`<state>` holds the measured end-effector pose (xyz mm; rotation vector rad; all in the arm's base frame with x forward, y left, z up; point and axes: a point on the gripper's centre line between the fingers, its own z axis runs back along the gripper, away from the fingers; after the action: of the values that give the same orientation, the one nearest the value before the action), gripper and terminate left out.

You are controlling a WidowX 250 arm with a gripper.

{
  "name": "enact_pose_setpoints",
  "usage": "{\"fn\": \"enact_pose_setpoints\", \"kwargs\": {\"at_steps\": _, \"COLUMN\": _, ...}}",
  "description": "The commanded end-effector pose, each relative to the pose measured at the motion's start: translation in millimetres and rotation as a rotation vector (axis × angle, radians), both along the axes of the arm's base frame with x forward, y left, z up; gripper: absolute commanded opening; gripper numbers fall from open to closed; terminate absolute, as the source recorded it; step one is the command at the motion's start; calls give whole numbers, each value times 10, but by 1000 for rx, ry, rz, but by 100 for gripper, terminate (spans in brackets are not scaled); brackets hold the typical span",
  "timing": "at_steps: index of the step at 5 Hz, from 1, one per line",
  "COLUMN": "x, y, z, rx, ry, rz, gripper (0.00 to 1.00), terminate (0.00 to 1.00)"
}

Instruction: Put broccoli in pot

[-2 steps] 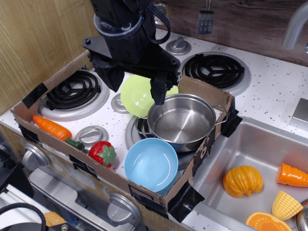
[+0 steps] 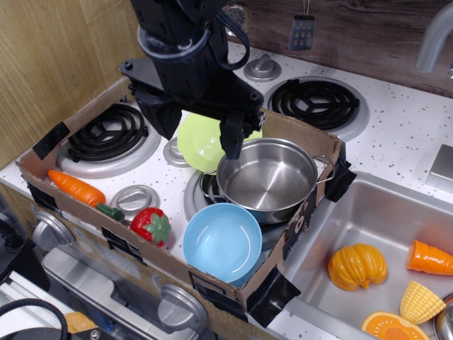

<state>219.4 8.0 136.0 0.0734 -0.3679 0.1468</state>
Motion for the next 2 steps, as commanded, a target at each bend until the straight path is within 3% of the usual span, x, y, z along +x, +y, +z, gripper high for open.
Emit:
{"fn": "enact_pose_setpoints", "kwargs": {"at_steps": 1, "x": 355, "y": 487, "z": -226, "rx": -20, "ry": -39, "rz": -109, "gripper": 100, "terminate": 0}}
{"fn": "enact_pose_setpoints", "kwargs": {"at_steps": 2, "x": 534, "y": 694, "z": -394, "rx": -39, "ry": -46, "rz": -145, "gripper": 100, "terminate": 0}}
